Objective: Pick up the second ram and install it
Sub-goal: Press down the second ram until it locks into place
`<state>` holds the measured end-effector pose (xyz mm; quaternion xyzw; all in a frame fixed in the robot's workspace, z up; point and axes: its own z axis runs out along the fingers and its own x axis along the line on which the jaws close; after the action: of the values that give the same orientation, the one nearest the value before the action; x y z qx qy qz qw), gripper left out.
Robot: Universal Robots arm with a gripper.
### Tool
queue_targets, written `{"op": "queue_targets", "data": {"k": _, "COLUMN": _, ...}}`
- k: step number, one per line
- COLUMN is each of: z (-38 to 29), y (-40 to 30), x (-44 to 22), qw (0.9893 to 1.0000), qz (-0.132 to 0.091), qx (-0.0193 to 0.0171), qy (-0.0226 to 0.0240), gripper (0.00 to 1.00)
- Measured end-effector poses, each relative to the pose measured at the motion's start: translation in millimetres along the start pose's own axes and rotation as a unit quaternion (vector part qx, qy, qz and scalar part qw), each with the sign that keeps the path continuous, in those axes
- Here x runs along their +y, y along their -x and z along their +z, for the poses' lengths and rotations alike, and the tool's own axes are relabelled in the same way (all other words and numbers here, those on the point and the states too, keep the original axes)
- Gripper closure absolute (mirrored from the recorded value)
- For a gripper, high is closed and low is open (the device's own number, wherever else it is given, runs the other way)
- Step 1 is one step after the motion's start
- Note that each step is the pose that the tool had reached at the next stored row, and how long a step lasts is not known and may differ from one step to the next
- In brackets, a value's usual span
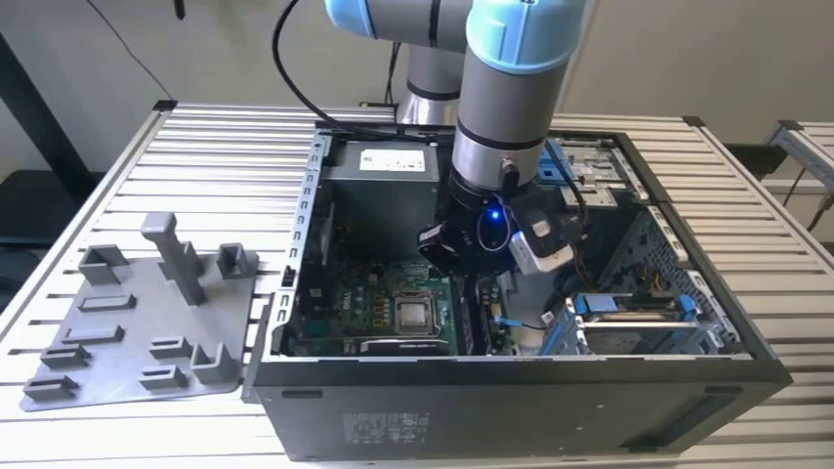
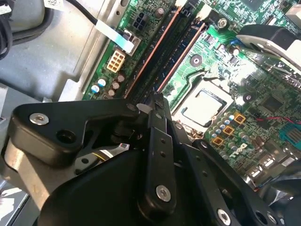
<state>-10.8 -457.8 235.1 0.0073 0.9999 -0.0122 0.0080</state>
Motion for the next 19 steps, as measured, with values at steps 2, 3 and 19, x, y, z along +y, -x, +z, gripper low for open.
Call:
{"op": "queue_targets", "data": {"k": 2, "z": 0.0, "y": 0.0, "x": 0.0, "qw": 1.0, "qz": 0.0, "qx": 0.0, "qy": 0.0, "gripper": 0.89}}
{"op": "queue_targets", "data": {"k": 3, "z": 0.0, "y": 0.0, "x": 0.0, "qw": 1.0, "qz": 0.0, "qx": 0.0, "qy": 0.0, "gripper": 0.89}}
{"op": "queue_targets", "data": {"k": 19, "z": 2.5, "y": -1.3, "x": -2.1, "qw": 0.9968, "qz": -0.08, "qx": -0.002, "qy": 0.0033, "gripper": 0.89}}
